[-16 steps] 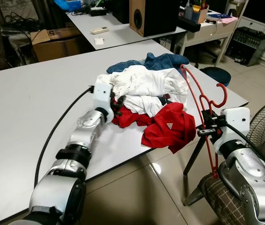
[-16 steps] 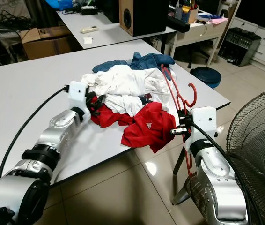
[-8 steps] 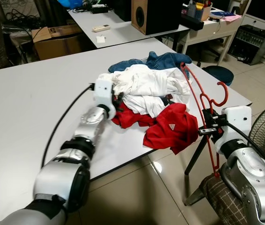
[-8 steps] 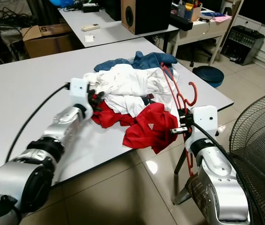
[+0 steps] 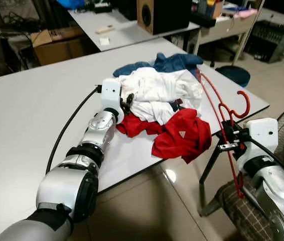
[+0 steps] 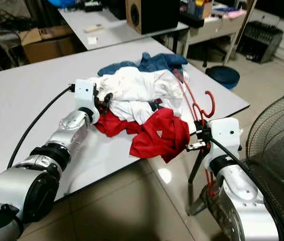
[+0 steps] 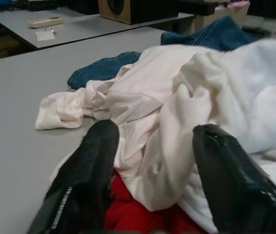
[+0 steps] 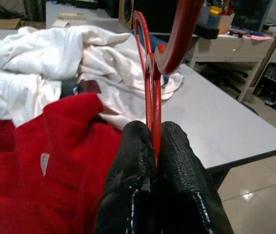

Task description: Hang hanger

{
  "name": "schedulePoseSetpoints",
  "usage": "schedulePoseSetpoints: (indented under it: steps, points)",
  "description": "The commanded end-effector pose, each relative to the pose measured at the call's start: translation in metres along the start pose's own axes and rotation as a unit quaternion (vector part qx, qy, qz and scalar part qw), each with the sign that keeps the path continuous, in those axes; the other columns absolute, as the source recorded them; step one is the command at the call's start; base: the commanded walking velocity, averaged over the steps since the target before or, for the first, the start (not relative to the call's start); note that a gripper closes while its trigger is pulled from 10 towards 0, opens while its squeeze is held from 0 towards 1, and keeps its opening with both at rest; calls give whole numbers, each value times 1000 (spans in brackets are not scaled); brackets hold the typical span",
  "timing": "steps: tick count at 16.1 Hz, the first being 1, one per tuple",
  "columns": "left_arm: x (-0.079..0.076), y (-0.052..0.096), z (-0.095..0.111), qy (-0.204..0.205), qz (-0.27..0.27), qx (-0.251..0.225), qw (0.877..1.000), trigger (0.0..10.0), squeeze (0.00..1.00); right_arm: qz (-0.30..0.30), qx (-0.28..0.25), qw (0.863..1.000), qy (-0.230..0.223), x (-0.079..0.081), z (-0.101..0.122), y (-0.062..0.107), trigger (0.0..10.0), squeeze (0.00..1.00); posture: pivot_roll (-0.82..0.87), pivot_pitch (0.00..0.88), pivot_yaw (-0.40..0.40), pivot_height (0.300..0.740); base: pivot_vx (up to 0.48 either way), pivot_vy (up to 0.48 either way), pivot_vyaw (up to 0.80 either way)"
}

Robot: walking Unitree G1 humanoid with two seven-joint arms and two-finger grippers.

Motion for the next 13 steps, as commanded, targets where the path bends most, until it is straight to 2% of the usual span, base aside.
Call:
schedulePoseSetpoints:
  steps: [1,2,3,4,6,7,8,10,13]
  points:
    - [-1,-1,2,-14,1,1,1000,10000,1000,11,3,1000,2,3,1,4,10000,0,-279,140,67,740,0,0,0]
    - [-1,0,-2,-19,-1,7,1000,10000,690,11,7,1000,0,5,3,9,10000,0,-292,169,71,740,0,0,0]
    - [-5,0,-6,-6,-12,16,1000,10000,0,11,10,1000,-2,6,3,12,10000,0,-298,179,73,740,0,0,0]
    - [-7,0,-9,7,-20,20,1000,10000,0,10,13,1000,-3,6,3,14,10000,0,-301,188,75,740,0,0,0]
    - [-3,1,-14,-1,-8,33,999,10000,0,10,18,1000,-4,8,2,18,10000,0,-308,202,86,740,0,0,0]
    - [2,2,-13,3,6,29,1000,5804,0,6,19,1000,-5,7,3,20,10000,0,-306,201,89,740,0,0,0]
    - [5,2,-9,11,12,21,1000,0,0,2,20,1000,-6,6,3,20,10000,0,-301,193,92,740,0,0,0]
    - [6,1,-2,22,9,5,1000,0,0,-3,21,1000,-8,5,3,19,10000,0,-292,178,92,740,0,0,0]
    - [2,0,3,16,-6,-3,1000,0,0,-4,18,1000,-9,5,4,15,10000,0,-280,153,91,740,0,0,0]
Point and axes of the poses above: a point about 5 cm out from each wrist's last joint towards the gripper, its own y axis pointing back from the gripper into the wrist, its own z axis along the axis of the wrist's last joint, x = y × z, the point moved 4 cm from there along -y, pointing out of the wrist towards the gripper, and after that the axes turned 9 degrees about y, right-handed, at the moved point
